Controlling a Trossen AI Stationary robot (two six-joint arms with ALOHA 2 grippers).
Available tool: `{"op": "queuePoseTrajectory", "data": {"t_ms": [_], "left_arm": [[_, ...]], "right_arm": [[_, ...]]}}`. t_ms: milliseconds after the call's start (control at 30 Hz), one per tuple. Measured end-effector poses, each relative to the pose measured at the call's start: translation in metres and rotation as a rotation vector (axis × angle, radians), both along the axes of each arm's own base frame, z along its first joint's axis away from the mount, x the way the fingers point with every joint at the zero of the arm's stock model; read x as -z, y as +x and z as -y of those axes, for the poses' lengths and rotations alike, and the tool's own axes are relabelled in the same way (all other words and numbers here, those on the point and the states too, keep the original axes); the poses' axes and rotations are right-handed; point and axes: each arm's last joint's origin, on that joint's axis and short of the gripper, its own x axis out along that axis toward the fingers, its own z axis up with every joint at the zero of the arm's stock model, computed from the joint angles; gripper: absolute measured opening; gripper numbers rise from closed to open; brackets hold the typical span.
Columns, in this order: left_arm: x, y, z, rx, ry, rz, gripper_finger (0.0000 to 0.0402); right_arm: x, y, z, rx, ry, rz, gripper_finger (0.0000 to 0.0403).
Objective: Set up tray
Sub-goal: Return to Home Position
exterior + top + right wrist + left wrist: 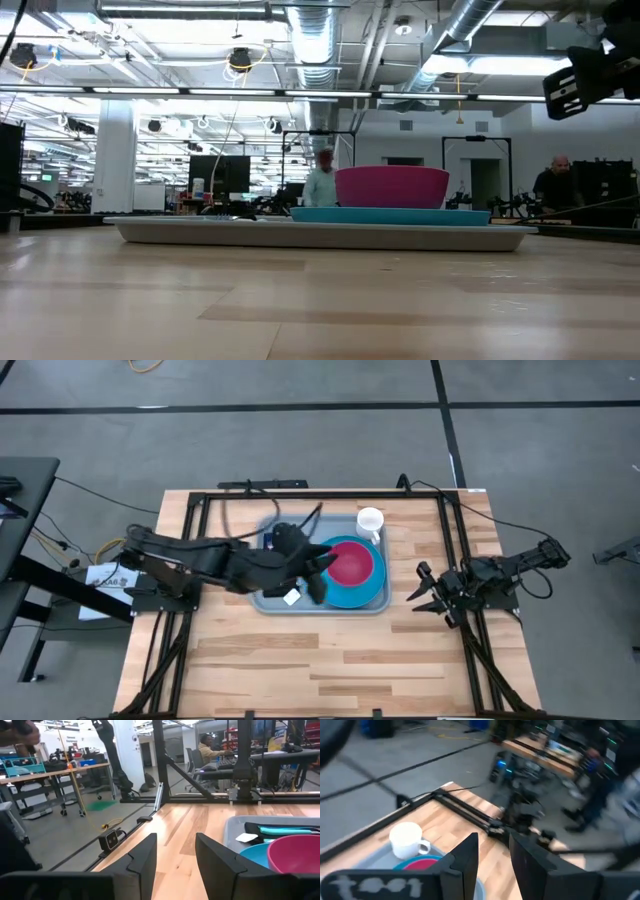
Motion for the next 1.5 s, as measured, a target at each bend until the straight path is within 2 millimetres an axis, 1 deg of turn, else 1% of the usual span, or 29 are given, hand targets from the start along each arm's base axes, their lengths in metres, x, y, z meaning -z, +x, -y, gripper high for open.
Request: {"op": "queuePoseTrajectory", "data": {"t_ms": [133, 233, 300, 400, 567, 667, 800, 933, 1000, 1133, 1267, 1333, 1400, 1433, 1500], "left_arm": [[-0.01, -0.027, 0.006, 0.191, 0.084, -0.033, 0.0098], [-0.012, -0.049, 0.009, 0.346, 0.135, -0.018, 0.0098], [-0.011, -0.065, 0.009, 0.452, 0.156, 0.016, 0.0098], [0.0, -0.092, 0.004, 0.592, 0.177, 0.077, 0.0098], [0.031, -0.142, -0.013, 0.723, 0.177, 0.269, 0.0098], [0.055, -0.172, -0.025, 0.736, 0.185, 0.36, 0.0098], [0.09, -0.206, -0.039, 0.732, 0.184, 0.401, 0.0098], [0.12, -0.233, -0.051, 0.717, 0.142, 0.444, 0.0098], [0.131, -0.244, -0.055, 0.715, 0.106, 0.49, 0.0098], [0.155, -0.266, -0.064, 0.726, 0.113, 0.568, 0.0098], [0.181, -0.279, -0.07, 0.715, 0.158, 0.62, 0.0098], [0.189, -0.278, -0.07, 0.711, 0.181, 0.63, 0.0098], [0.198, -0.274, -0.067, 0.75, 0.216, 0.582, 0.0098], [0.198, -0.273, -0.065, 0.775, 0.236, 0.586, 0.0098], [0.202, -0.268, -0.064, 0.765, 0.282, 0.577, 0.0098]], "right_arm": [[0.0, 0.0, 0.0, 0.0, -0.001, 0.0, 0.0127], [0.0, 0.0, 0.0, 0.0, -0.001, 0.0, 0.0127], [0.0, 0.0, 0.0, 0.0, -0.001, 0.0, 0.0127], [0.0, 0.0, 0.0, 0.0, -0.001, 0.0, 0.0127], [0.0, 0.0, 0.0, 0.0, -0.001, 0.0, 0.0127], [0.0, 0.0, 0.0, 0.0, -0.001, 0.0, 0.0127], [0.0, 0.0, 0.0, -0.001, -0.001, 0.0, 0.0127], [0.0, 0.0, 0.0, -0.001, -0.001, 0.0, 0.0127], [0.0, 0.0, 0.0, -0.001, -0.001, 0.0, 0.0127], [0.0, 0.0, 0.0, -0.001, -0.001, -0.001, 0.0127], [0.0, 0.0, 0.0, -0.001, -0.001, -0.001, 0.0127], [0.0, 0.0, 0.0, -0.002, -0.001, -0.001, 0.0127], [0.0, 0.0, 0.0, -0.002, -0.001, -0.001, 0.0127], [0.0, 0.0, 0.0, -0.003, -0.002, -0.003, 0.0127], [0.0, 0.0, 0.0, -0.002, -0.003, -0.005, 0.0127]]}}
